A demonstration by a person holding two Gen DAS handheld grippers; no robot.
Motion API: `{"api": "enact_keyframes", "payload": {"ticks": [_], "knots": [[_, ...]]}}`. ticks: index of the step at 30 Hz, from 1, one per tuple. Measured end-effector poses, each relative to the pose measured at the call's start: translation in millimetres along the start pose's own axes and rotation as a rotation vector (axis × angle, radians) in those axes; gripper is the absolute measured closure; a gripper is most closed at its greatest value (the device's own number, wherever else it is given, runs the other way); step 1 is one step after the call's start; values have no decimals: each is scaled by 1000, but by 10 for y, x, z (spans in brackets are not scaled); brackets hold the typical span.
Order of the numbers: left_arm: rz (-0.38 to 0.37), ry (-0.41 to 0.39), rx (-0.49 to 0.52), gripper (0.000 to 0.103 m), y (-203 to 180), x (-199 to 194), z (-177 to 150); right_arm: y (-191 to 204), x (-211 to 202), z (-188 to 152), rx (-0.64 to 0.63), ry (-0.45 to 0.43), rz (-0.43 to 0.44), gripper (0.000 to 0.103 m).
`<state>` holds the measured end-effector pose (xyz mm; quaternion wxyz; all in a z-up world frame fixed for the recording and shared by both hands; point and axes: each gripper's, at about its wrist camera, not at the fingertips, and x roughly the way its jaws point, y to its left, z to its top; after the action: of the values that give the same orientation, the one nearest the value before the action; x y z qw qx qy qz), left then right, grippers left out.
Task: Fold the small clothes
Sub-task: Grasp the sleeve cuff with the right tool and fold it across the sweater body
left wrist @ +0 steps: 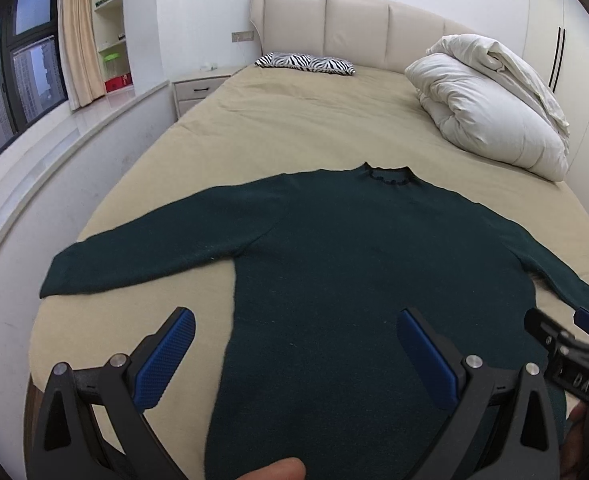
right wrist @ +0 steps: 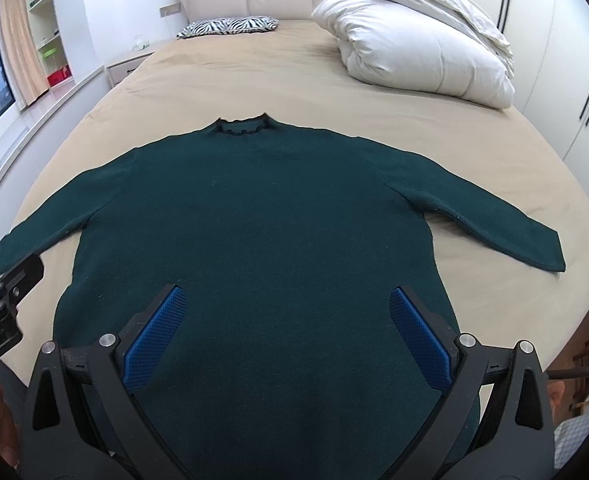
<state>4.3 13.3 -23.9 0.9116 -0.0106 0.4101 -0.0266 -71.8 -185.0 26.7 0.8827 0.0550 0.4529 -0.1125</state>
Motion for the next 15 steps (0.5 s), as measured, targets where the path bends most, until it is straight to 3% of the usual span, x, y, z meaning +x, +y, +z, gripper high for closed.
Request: {"api": "enact_keyframes", "payload": {"ticks": [4,8,12,15], "knots": [[-14,28,-4,0,-69,104,-6,-400,127,64,80,11,-31,0],[-57,82,-3,0,-133,256,2,-1038,270,150,168,-13,-87,0],[-111,120,-33,0,-152,376,26,-2047,450,150,343,-51,-132,0],[-179,168,-71,0,-145,501,44,-2970,557,13,550,-89,-168,2]]}}
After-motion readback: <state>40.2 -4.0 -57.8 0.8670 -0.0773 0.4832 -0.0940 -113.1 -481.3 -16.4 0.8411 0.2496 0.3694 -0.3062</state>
